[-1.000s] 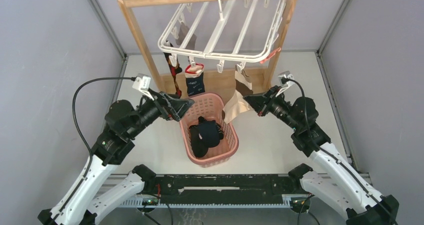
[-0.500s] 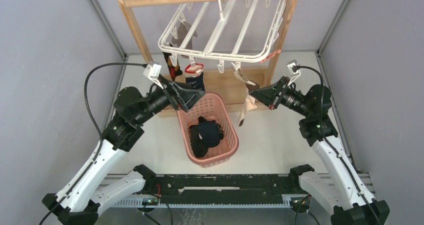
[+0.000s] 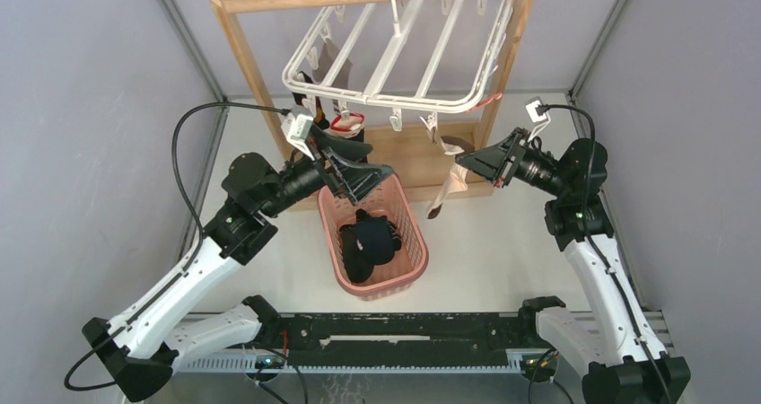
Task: Remove the socks clipped to the hanger
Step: Remove the sock from the hanger.
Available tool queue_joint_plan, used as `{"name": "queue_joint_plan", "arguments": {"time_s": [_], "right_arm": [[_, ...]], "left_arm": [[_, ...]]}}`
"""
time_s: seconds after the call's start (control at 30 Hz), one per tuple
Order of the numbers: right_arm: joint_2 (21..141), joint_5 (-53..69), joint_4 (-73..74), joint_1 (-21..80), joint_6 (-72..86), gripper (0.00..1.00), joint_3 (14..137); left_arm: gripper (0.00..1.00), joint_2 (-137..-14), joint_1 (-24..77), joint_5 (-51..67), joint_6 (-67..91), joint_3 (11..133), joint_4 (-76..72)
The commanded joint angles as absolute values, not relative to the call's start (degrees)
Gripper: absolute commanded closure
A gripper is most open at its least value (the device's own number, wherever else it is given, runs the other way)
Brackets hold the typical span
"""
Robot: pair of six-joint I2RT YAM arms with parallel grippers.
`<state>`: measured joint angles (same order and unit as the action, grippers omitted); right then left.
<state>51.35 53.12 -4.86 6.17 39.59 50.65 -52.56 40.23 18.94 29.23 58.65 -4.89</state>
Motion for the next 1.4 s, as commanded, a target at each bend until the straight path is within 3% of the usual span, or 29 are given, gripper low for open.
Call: {"name": "queue_joint_plan", "arguments": {"time_s": [0.0,0.43,0.63,0.97,1.37], "right_arm": [[49.7,54.8,-3.3,5.5,40.9,1.00,53.1],[45.8,49.8,3.3,5.2,37.4,1.00,51.9],[39.6,37.8,7.9,9.5,32.9,1.00,51.0],[34.0,11.3,12.1,31.1,23.8,1.00,49.6],[38.2,-16.7,10.4,56.1,12.0,1.00,49.9]], "left_arm": [[0.00,-53.3,42.9,19.0,26.6,63.4,-8.6],[0.00,-55.4,47.1,17.4,25.9,67.8,-8.9],[0.00,-55.3,47.9,16.1,25.7,68.1,-8.5],[0.00,-55.0,48.4,14.5,25.7,68.8,-7.2],[0.00,-56.2,48.9,9.0,25.6,73.6,-0.6]]}}
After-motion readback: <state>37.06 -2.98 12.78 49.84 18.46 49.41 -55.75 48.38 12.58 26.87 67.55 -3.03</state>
